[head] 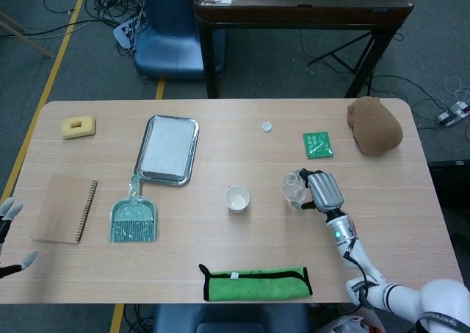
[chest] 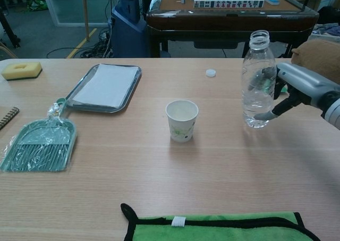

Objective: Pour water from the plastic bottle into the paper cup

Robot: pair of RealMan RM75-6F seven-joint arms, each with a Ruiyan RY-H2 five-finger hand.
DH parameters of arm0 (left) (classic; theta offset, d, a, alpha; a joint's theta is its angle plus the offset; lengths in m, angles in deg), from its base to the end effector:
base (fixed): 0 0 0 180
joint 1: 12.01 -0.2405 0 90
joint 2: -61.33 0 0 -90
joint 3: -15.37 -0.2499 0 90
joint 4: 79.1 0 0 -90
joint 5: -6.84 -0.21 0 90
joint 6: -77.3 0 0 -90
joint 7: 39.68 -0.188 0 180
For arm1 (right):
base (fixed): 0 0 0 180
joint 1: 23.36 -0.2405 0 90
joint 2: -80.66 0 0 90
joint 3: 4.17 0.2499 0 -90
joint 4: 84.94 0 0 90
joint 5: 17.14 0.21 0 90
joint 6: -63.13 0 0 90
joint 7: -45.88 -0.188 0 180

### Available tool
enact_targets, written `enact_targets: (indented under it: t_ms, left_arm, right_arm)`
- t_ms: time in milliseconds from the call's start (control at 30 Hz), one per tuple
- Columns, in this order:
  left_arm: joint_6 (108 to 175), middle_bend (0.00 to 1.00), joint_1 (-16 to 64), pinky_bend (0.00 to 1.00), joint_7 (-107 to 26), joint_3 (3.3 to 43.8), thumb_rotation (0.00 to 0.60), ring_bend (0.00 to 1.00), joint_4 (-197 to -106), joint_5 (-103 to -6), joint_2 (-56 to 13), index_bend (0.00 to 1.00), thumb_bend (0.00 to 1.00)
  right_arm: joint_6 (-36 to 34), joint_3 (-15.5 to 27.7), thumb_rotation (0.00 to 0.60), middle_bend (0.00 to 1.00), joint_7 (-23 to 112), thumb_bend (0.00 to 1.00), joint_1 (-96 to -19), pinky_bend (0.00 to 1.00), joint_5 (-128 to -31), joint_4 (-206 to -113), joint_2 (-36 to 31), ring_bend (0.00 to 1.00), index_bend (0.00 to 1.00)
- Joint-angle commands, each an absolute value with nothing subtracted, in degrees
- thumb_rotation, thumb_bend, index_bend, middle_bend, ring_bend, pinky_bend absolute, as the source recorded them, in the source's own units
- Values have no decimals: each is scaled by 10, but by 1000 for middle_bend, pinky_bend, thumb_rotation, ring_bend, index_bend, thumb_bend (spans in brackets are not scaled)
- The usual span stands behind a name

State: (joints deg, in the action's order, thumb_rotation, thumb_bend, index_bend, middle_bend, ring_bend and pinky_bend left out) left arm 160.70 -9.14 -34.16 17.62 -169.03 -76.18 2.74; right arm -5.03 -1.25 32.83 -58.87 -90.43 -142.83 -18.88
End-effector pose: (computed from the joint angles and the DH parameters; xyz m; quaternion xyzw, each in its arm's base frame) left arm -0.3395 0.2116 0.1914 -0.5801 -0.4055 -0.3491 0.6141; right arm -0.2238 -0.3779 -0.0315 0.6322 -0.4455 0.4622 0.4339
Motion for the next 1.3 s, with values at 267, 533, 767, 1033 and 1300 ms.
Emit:
enact_targets:
  t_ms: [267, 533, 767, 1033, 1300]
  left_arm:
    - [1606, 0, -91, 348, -342, 174, 600, 40, -1691, -764, 27, 0, 154]
    - [1605, 0, -91, 348, -342, 174, 600, 40, -1691, -763, 28, 0, 154]
    - [1603, 0, -90, 348, -345, 173, 600, 40, -1690, -764, 26, 0, 154]
    - [1603, 0, -90, 348, -346, 172, 600, 40, -1690, -763, 25, 0, 154]
    - [1603, 0, -90, 348, -348, 172, 600, 40, -1690, -763, 25, 0, 154]
  right_arm:
    - [-83, -3, 600, 649, 236, 267, -566, 472, -967, -1313, -266, 525, 638]
    - [-61, 6, 600, 645, 196, 266, -558, 472, -970, -1280, -284, 524, 638]
    - [-43, 15, 600, 634, 162, 265, -551, 472, -970, -1260, -293, 513, 638]
    - [-32, 15, 600, 550, 131, 193, -545, 471, -980, -1240, -298, 442, 624]
    - [-17, 11, 600, 362, 114, 0, -543, 463, -991, -1256, -277, 276, 398]
